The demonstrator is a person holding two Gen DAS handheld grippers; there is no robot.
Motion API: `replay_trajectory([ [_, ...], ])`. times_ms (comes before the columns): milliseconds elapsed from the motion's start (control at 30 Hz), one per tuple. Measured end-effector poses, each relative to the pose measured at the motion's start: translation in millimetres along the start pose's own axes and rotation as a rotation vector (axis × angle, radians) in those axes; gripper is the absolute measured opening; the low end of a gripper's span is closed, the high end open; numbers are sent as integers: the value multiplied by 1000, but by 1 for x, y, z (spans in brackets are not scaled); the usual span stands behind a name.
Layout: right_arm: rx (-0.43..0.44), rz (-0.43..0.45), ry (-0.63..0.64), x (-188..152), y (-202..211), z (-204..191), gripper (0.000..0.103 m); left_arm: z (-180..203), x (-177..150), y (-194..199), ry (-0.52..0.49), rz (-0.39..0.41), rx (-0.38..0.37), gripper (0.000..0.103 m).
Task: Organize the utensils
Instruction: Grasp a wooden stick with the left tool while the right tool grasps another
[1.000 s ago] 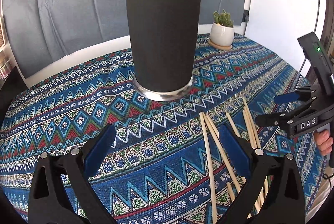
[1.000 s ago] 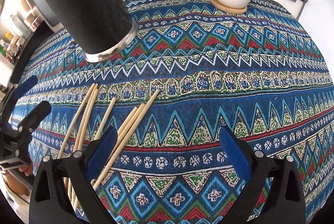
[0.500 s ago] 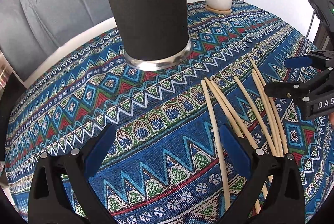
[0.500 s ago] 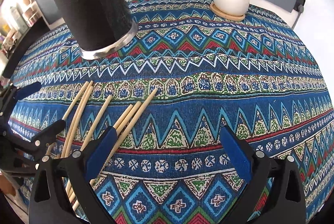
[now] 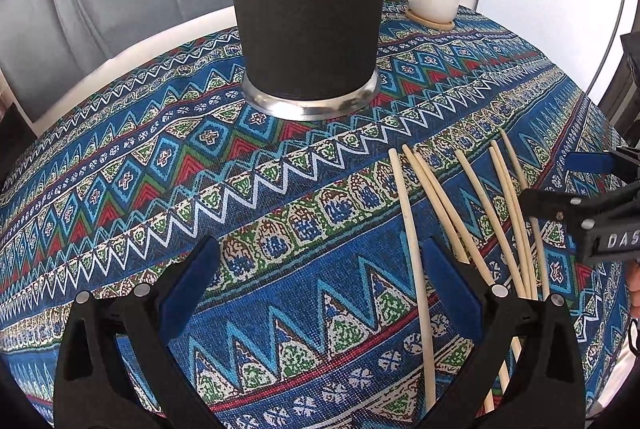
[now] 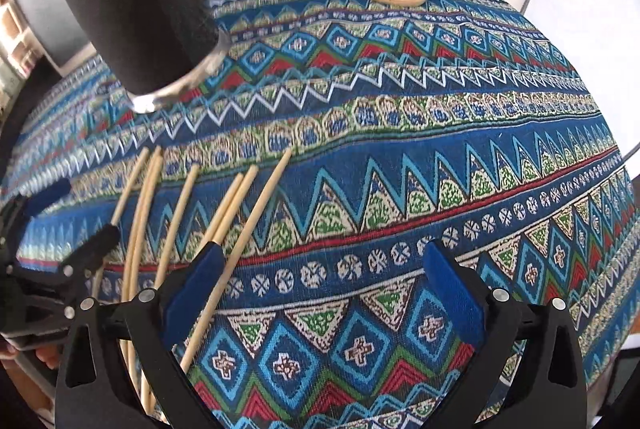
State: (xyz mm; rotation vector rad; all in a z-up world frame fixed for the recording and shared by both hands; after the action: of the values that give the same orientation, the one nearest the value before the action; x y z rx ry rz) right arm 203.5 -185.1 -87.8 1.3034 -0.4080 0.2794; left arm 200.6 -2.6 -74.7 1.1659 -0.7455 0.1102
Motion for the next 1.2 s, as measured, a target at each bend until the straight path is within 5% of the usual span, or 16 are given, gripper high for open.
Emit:
replay_trajectory([
  [933, 64, 93, 109, -3, 5, -1, 93, 6, -2, 2, -19, 6, -19, 93],
  [1067, 108, 153, 171, 2, 13, 3, 20, -3, 1, 8, -2, 38, -4, 73],
  [1200, 116, 179, 235, 2, 13, 8, 8, -22, 3, 17, 33, 69, 13, 29],
])
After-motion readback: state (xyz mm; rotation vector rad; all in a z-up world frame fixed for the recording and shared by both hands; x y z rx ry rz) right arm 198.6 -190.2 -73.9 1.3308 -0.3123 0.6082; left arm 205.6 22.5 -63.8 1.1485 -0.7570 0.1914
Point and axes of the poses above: each gripper's, at about its wrist camera, not at the fingertips, and y roughly against the way its jaws point, z to its right, x to its top, the point moved 7 cm from there along -y, roughly the way its jaws point, and after that the axes turned 14 degrees about -x, right-handed, at the moved point
